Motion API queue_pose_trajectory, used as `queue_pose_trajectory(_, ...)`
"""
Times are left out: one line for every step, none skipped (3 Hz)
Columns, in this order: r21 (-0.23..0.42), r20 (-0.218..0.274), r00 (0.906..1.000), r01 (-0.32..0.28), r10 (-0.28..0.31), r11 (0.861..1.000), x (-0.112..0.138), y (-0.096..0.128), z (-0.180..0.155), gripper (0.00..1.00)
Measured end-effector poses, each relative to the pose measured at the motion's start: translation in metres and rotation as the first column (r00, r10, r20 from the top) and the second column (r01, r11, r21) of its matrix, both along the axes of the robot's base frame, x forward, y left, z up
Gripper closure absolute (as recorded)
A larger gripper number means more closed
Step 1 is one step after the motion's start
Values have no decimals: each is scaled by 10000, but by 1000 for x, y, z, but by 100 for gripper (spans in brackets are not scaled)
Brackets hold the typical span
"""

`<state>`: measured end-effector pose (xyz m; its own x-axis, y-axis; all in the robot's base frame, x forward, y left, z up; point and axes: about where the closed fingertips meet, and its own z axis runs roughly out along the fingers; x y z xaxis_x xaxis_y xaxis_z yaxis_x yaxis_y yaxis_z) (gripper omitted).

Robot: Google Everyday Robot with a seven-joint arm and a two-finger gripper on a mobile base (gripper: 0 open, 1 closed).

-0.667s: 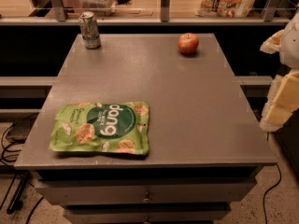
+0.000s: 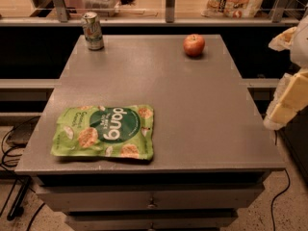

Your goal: Move apple near green rice chip bag

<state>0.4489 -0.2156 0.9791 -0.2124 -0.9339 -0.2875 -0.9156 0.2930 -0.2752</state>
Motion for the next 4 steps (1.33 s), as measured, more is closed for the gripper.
queue_pose_trajectory(1349, 841, 9963, 72, -187, 9908, 34, 2, 2, 0)
queue_pose_trajectory(2516, 1444, 9882, 124, -502, 9677, 81, 5, -2, 0)
queue_pose_trajectory(3220, 1703, 9811, 324, -915, 9462, 131, 7, -8, 0)
queue_pose_trajectory(3315, 1723, 9803, 341, -960, 9429, 140, 7, -11, 0)
